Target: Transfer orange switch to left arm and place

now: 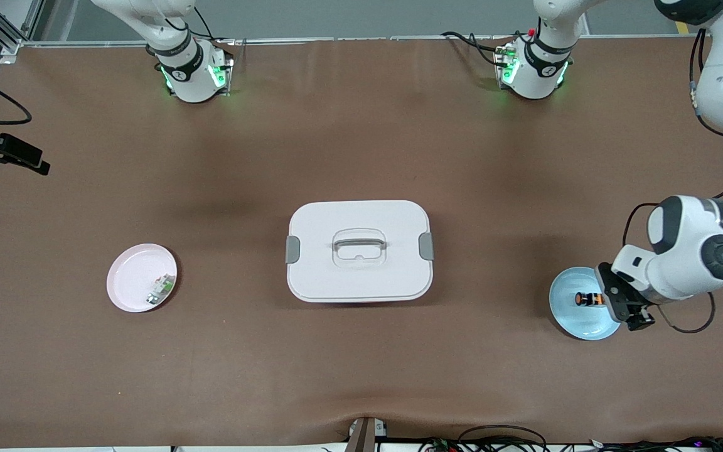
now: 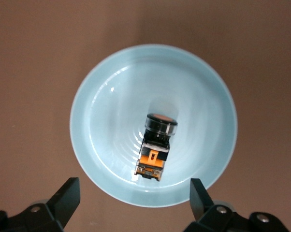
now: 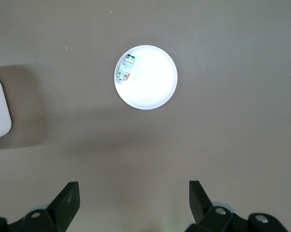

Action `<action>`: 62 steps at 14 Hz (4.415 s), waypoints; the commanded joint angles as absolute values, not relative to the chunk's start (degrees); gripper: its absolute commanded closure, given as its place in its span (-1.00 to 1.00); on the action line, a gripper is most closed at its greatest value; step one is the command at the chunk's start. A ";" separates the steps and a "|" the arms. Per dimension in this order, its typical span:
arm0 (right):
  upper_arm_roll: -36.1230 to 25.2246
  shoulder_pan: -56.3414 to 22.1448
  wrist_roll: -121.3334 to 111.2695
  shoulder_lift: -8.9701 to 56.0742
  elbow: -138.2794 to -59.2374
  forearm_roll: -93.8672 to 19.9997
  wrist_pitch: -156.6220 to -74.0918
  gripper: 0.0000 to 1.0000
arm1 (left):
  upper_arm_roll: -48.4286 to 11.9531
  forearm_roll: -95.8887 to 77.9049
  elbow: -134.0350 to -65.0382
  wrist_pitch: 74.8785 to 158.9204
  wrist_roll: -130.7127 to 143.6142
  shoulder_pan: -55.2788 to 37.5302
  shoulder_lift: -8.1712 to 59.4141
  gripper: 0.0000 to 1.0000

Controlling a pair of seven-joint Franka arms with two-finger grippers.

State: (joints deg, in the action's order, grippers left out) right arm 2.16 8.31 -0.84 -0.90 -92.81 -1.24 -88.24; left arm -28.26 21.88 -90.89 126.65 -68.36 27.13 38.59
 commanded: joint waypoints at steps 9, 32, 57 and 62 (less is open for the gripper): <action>3.08 9.58 -1.49 -0.18 -89.12 -0.35 -87.10 -1.00 | -30.23 7.66 -91.58 101.53 -23.86 27.86 17.24 -1.00; 3.08 9.05 -1.49 0.35 -89.12 -0.53 -87.01 -1.00 | -5.19 4.14 -91.48 84.99 2.72 -1.76 -4.21 -1.00; 3.16 8.88 -1.49 0.88 -89.03 -1.14 -87.19 -1.00 | -5.01 -0.62 -91.84 85.08 4.30 1.40 -6.24 -1.00; 3.16 8.88 -1.49 0.88 -88.77 -1.05 -87.19 -1.00 | -5.10 0.17 -90.71 85.17 5.63 1.49 -4.92 -1.00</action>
State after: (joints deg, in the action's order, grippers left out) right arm 2.66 8.37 -0.85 0.24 -90.48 -1.20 -88.06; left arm -5.04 0.37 -93.00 86.23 5.37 1.28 -5.58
